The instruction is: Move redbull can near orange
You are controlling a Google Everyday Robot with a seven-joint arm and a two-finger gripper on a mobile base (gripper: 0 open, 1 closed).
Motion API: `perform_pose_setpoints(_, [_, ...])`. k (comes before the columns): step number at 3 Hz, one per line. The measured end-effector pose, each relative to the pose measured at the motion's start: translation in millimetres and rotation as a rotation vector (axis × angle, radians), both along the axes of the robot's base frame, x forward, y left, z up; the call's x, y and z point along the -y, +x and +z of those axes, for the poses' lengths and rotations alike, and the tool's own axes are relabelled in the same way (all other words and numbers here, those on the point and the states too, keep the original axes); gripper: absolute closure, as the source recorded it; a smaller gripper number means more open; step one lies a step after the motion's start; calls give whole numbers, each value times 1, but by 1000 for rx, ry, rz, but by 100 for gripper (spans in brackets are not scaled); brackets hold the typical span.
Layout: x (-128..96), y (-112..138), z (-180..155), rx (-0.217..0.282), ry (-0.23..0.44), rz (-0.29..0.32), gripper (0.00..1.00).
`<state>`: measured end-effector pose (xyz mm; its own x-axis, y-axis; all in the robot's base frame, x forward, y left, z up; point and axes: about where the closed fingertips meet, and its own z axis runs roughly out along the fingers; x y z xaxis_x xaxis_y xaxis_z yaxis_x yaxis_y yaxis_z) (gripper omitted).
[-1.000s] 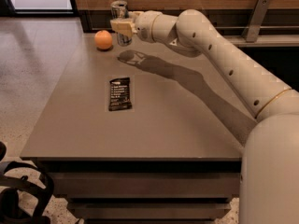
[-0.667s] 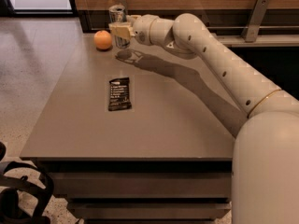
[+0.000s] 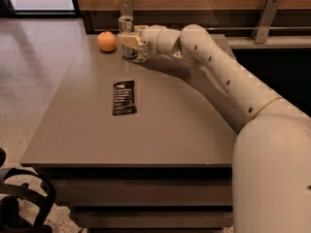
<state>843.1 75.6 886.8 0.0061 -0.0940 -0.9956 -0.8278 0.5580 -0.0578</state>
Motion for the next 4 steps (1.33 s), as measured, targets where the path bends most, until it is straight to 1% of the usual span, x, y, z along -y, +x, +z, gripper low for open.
perform_pose_setpoints(1, [5, 3, -7, -10, -1, -9, 98])
perform_pose_setpoints(2, [2, 3, -7, -11, -1, -5, 77])
perform_pose_setpoints(3, [-3, 2, -8, -12, 0, 1, 45])
perform_pose_setpoints(4, [-6, 2, -9, -14, 1, 6, 15])
